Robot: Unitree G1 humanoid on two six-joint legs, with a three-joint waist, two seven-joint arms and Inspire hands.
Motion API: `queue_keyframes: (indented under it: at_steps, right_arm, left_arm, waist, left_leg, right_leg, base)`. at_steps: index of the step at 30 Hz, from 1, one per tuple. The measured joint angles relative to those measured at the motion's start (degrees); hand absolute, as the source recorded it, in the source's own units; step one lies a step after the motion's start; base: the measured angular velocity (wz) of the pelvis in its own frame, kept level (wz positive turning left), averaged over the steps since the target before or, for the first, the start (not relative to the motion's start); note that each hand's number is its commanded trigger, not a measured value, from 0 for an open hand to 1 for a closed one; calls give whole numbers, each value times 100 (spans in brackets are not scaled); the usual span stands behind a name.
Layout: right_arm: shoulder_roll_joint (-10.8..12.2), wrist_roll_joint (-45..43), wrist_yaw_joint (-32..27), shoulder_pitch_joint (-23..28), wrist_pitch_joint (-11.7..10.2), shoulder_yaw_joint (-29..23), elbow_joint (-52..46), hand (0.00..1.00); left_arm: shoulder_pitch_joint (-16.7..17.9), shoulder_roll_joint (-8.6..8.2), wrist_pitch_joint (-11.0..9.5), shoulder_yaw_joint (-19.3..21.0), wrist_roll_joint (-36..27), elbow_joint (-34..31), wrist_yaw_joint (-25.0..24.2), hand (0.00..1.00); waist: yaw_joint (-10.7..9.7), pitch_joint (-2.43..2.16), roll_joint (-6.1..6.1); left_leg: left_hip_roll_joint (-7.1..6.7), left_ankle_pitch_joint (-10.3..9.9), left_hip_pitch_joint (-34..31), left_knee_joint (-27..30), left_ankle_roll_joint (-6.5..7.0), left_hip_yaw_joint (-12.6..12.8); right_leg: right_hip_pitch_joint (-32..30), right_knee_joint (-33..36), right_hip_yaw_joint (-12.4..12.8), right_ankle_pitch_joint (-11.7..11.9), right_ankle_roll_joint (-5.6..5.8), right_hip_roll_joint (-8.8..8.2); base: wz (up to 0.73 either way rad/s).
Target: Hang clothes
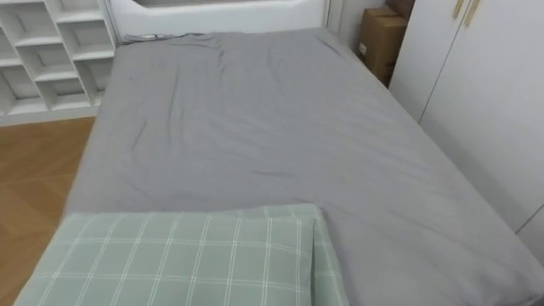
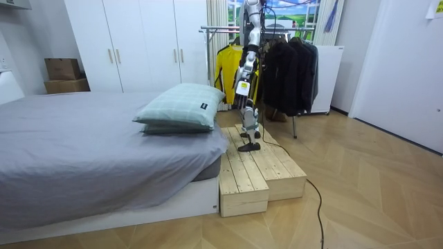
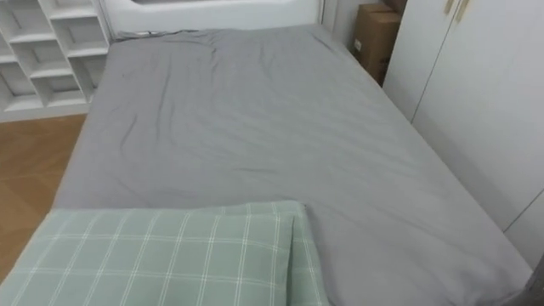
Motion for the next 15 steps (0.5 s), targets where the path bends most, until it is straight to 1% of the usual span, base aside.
queue_keyframes:
  at_steps: [2,5,11,14,15]
  right_arm:
    - [14,-2,0,18,-41,0,4,0]
    - [30,16,3,54,-159,-2,26,0]
    - [29,37,-1,43,-171,-3,36,0]
    - [14,35,-2,41,-172,-1,52,0]
    - [14,38,-3,44,-172,-1,70,0]
  left_arm:
    - [-82,0,-20,0,2,1,19,0]
    - [-201,-1,-24,-1,18,8,22,0]
    - [-232,-34,-17,-113,17,25,21,0]
    - [-183,-57,-8,-111,13,57,20,0]
    - [-167,-64,0,-110,14,62,20,0]
  waist:
    - [-21,-6,-16]
    - [-30,-6,-12]
    - [-34,-18,38]
    - [-23,-38,74]
    - [-30,-39,82]
  left_leg:
    - [3,2,-31,48,-1,-13]
    - [2,2,-43,81,-1,-38]
    - [8,2,-46,60,-1,-40]
    - [2,6,-39,54,-6,-69]
    - [-8,10,-30,57,-8,-115]
  right_leg:
    - [-4,-2,-24,0,0,-1]
    - [2,-2,-38,0,0,-1]
    - [-6,-2,-32,0,0,3]
    - [15,-4,-29,0,0,6]
    - [49,-13,-22,0,0,6]
  base:
    - [2]
    - [2]
    - [0]
    - [5]
    - [14]
